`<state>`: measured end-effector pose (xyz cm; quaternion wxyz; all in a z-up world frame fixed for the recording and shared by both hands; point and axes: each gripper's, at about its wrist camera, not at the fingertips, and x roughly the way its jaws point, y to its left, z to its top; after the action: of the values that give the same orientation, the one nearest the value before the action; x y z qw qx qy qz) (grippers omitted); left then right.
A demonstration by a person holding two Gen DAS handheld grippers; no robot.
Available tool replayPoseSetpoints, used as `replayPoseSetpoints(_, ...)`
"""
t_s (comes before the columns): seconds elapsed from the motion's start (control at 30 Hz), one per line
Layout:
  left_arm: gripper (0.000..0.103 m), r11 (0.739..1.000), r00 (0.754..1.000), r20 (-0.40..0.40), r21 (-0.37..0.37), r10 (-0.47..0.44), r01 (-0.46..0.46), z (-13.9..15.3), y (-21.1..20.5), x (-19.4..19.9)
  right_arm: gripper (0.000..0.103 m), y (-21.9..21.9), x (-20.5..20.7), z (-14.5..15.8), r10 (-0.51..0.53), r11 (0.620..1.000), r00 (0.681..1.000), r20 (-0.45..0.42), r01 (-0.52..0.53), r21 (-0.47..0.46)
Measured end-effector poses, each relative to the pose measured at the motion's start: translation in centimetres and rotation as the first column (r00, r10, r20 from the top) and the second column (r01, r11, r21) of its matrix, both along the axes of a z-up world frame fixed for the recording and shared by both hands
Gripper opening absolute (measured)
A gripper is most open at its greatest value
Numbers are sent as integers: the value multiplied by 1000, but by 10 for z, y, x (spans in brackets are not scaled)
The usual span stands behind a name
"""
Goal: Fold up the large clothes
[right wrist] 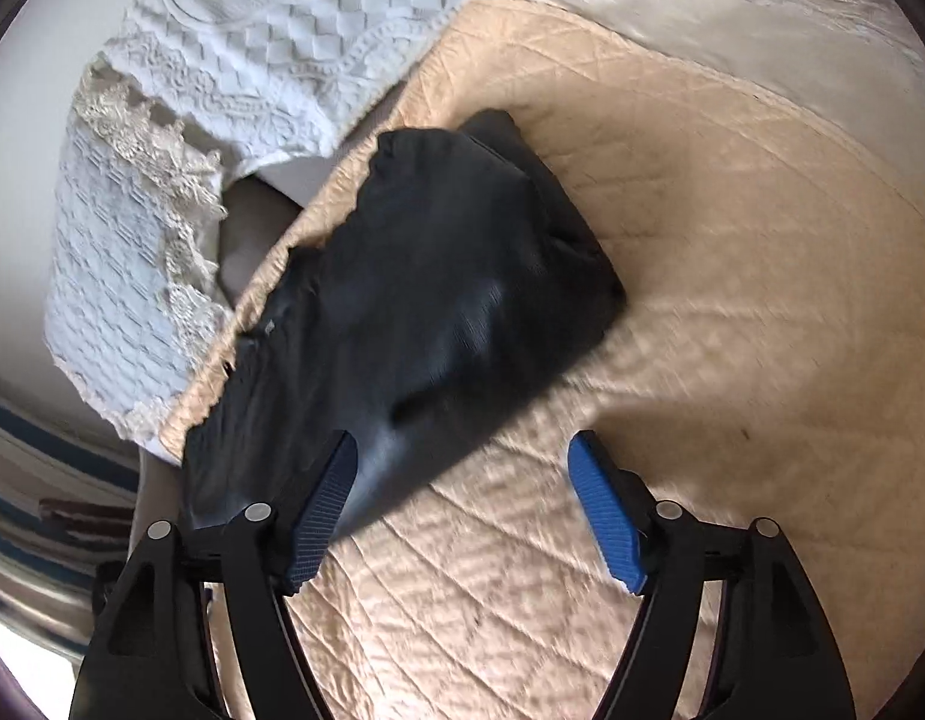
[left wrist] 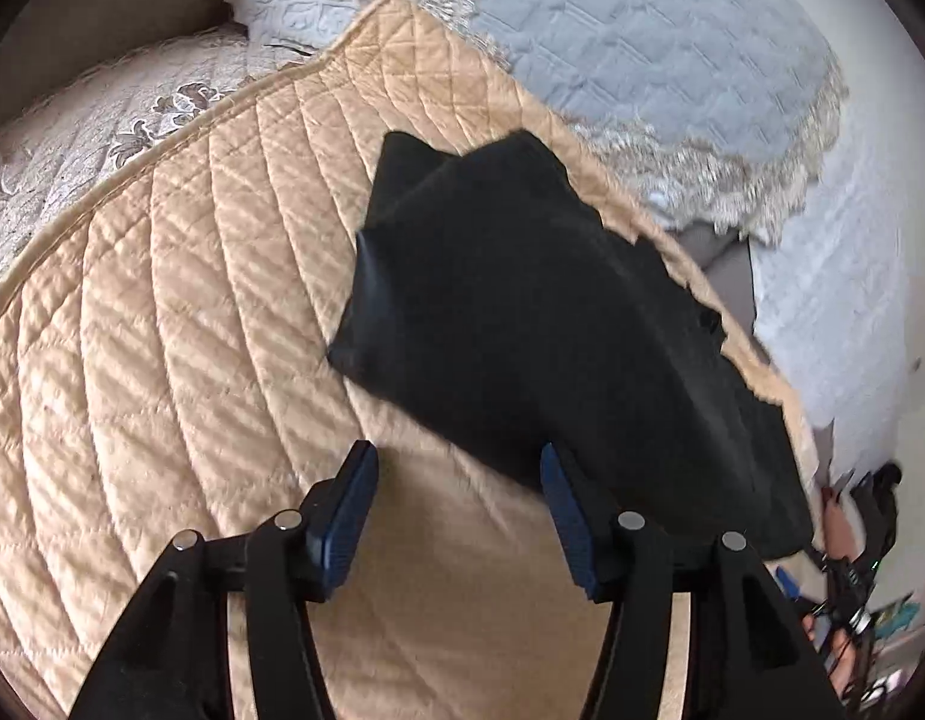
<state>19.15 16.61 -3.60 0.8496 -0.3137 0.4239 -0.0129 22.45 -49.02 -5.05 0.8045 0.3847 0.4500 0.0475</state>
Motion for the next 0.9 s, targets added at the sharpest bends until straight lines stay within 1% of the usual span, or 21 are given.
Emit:
replayPoseSetpoints(0.07,59,999,999,14,1,47,-47,-1,7,12,73,-7,11,-7,-45,999,999,22,45,24)
replayPoseSetpoints(0.1,59,998,998,14,-16,69,-69,-4,11,17,73,-9,12,-9,-57,998,998,24,56,27)
replayPoseSetpoints(0.13,59,996,996,21,-31,83,-83,-6,13,16,73,-11,16,-12,-76,997,997,26,75,29)
replayPoseSetpoints(0.2,59,993,993,41,-36,110,-108,-9,16,20,74,-12,20,-14,-111,994,993,44,109,30)
replayPoseSetpoints(0.27,59,992,991,47,-5,124,-123,-10,14,23,74,-10,22,-12,-116,993,992,50,116,4)
replayPoseSetpoints(0.3,55,992,991,47,25,125,-127,-8,10,25,73,-9,23,-11,-117,993,992,55,117,-5)
replayPoseSetpoints(0.33,50,989,990,48,65,133,-136,-7,7,28,69,-9,25,-10,-114,993,992,57,115,-18)
replayPoseSetpoints(0.37,41,985,990,40,104,136,-139,-6,4,31,50,-8,28,-10,-115,992,992,44,117,-44)
replayPoseSetpoints(0.4,33,981,990,29,134,135,-138,-5,3,35,43,-9,30,-11,-118,991,993,28,120,-62)
replayPoseSetpoints(0.43,29,980,991,24,145,135,-137,-3,2,37,35,-11,32,-13,-120,991,993,11,120,-62)
replayPoseSetpoints(0.47,23,980,991,16,146,135,-135,0,3,39,27,-14,32,-14,-121,992,993,8,121,-41)
replayPoseSetpoints(0.5,20,980,991,14,141,136,-137,4,5,40,25,-16,32,-14,-121,992,993,5,121,-22)
replayPoseSetpoints(0.53,20,981,991,18,136,135,-136,10,6,39,22,-17,29,-9,-121,992,993,7,121,-18)
replayPoseSetpoints(0.57,18,981,992,21,141,128,-130,18,6,36,20,-16,25,-4,-120,993,993,11,120,-21)
replayPoseSetpoints(0.7,16,977,995,36,190,96,-101,40,1,11,19,-8,-3,20,-92,995,996,9,92,-40)
replayPoseSetpoints(0.8,16,982,995,70,171,67,-78,52,4,-24,19,-5,-41,38,-84,996,996,10,85,-27)
replayPoseSetpoints(0.9,16,987,996,71,154,45,-56,57,6,-65,19,-4,-92,53,-83,996,996,-20,83,-17)
